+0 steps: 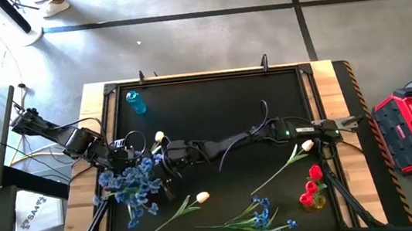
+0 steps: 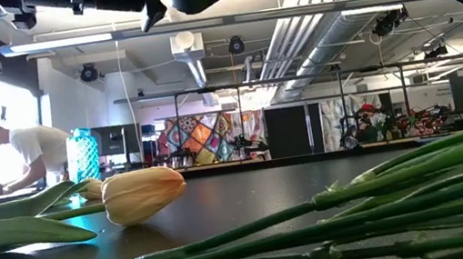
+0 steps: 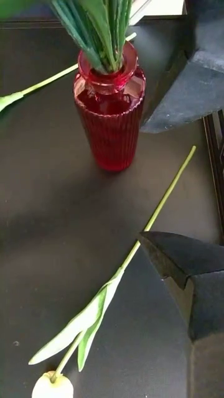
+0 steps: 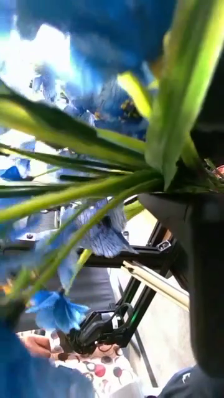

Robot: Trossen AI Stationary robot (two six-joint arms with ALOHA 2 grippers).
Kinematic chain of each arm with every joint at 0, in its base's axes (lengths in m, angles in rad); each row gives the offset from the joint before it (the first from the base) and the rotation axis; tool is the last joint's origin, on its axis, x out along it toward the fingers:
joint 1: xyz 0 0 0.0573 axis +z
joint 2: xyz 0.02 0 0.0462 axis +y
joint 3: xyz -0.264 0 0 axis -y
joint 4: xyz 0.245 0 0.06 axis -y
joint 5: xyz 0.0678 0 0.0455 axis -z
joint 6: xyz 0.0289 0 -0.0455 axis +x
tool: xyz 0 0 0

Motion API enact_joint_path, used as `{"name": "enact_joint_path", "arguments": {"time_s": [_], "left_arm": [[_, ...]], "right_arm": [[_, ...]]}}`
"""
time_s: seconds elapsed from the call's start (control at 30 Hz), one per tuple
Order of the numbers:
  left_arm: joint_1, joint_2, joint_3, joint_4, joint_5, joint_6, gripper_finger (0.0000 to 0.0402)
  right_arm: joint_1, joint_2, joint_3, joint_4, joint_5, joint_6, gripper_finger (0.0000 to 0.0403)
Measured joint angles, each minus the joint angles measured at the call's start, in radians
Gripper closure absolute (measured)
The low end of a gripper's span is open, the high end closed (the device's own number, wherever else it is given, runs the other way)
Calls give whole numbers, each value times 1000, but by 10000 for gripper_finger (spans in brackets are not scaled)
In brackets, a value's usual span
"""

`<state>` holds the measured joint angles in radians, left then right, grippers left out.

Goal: Sort flowers into vase by color
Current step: Put the top blue flowers into the red vase

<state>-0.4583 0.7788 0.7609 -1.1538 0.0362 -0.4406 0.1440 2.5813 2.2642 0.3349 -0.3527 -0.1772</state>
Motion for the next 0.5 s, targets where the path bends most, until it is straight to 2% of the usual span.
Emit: {"name": "enact_joint_path", "arguments": {"time_s": [0.23, 0.5], "left_arm": [[0, 0, 0, 0, 0, -1, 143], [0, 0, 0, -6, 27, -2, 143]], "right_arm": [[0, 0, -1, 14, -5, -6, 283], [4, 0, -1, 34, -25, -6, 270]]}}
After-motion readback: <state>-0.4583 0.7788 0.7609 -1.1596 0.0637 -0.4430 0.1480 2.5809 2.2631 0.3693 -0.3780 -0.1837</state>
